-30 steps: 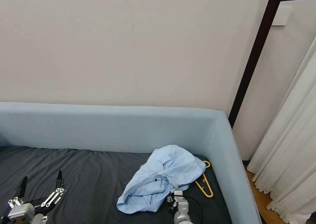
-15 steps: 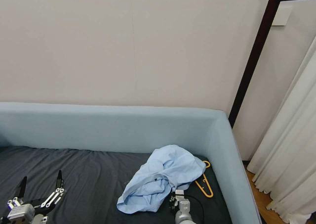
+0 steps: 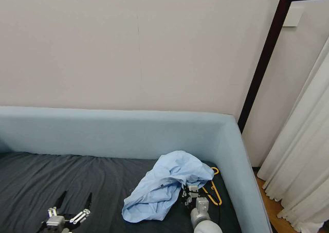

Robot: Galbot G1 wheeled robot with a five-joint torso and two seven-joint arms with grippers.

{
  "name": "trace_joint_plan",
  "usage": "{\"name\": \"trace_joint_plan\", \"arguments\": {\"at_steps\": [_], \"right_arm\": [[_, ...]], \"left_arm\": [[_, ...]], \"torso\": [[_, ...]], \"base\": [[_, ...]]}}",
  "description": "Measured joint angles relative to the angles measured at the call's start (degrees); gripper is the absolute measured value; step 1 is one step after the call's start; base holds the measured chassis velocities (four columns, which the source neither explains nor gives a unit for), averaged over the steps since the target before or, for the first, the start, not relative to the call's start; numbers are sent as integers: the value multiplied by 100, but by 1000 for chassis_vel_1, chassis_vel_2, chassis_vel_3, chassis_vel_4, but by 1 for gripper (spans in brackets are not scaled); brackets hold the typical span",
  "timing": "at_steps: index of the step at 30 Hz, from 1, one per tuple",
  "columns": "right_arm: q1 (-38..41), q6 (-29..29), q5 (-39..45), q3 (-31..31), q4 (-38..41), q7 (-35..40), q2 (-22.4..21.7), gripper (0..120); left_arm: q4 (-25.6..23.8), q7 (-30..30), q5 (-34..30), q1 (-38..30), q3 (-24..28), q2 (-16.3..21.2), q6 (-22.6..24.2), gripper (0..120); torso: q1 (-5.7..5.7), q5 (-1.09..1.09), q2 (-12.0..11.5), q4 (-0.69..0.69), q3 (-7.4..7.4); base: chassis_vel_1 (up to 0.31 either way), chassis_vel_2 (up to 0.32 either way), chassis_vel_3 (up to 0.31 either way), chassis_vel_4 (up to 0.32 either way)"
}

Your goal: Pick up the clothes from the sofa and hang them on the clothes hanger.

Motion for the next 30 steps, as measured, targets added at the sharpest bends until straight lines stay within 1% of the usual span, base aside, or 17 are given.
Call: {"name": "trace_joint_plan", "arguments": {"at_steps": [1,3,4,6,7,8,9,11,12,13,15,18,19,20,23,28,30], "right_arm": [[39,12,31,-23,-25,-4,24,0],[84,16,79,-60,-51,-6,50,0],[84,16,79,-60,-51,-6,50,0],[122,17,116,-91,-58,-24,66,0],[131,18,125,-99,-59,-30,70,0],[146,18,140,-109,-59,-40,77,0],[146,18,140,-109,-59,-40,77,0],[236,18,189,-181,-77,-45,98,0],[336,18,225,-268,-110,-49,119,0],[336,18,225,-268,-110,-49,119,0],[477,18,277,-398,-143,-60,146,0],[564,10,306,-480,-130,-69,148,0],[564,10,306,-480,-130,-69,148,0],[572,8,306,-484,-110,-69,146,0],[583,3,306,-486,-53,-70,131,0],[605,-3,302,-523,-21,-70,94,0],[613,-4,302,-530,-21,-69,92,0]], "left_arm": [[335,384,132,-233,57,133,-154,100],[838,779,373,-567,195,286,-324,100],[838,779,373,-567,195,286,-324,100],[1365,972,630,-929,429,384,-421,100],[1544,1002,691,-1042,521,392,-439,100],[1833,1020,772,-1230,652,389,-458,100],[1833,1020,772,-1230,652,389,-458,100],[2222,1027,845,-1458,798,325,-451,100],[2326,1031,846,-1501,825,274,-408,100],[2326,1031,846,-1501,825,274,-408,100],[2452,1028,825,-1561,851,187,-310,100],[2700,931,753,-1759,1067,96,-86,100],[2700,931,753,-1759,1067,96,-86,100],[2777,834,726,-1833,1150,72,-8,100],[2968,477,546,-1994,1446,11,184,100],[3079,298,215,-2063,1729,-112,454,100],[3090,261,154,-2067,1766,-136,513,100]], "torso": [[0,2,0,-2,0],[0,0,0,0,0],[0,0,0,0,0],[0,2,0,-1,0],[0,2,0,-1,0],[0,-2,0,-1,0],[0,-2,0,-1,0],[0,0,0,-3,0],[0,0,0,-3,0],[0,0,0,-3,0],[0,2,-1,4,0],[0,1,0,1,0],[0,1,0,1,0],[0,1,0,-2,0],[1,1,-1,-2,0],[0,1,-1,-1,0],[0,1,0,-1,0]], "base": [[0,0,0,0],[0,0,0,0],[0,0,0,0],[0,0,0,0],[0,0,0,0],[0,0,0,0],[0,0,0,0],[0,0,0,0],[0,0,0,0],[0,0,0,0],[0,0,0,0],[0,0,0,0],[0,0,0,0],[0,0,0,0],[0,0,0,0],[0,0,0,0],[0,0,0,0]]}}
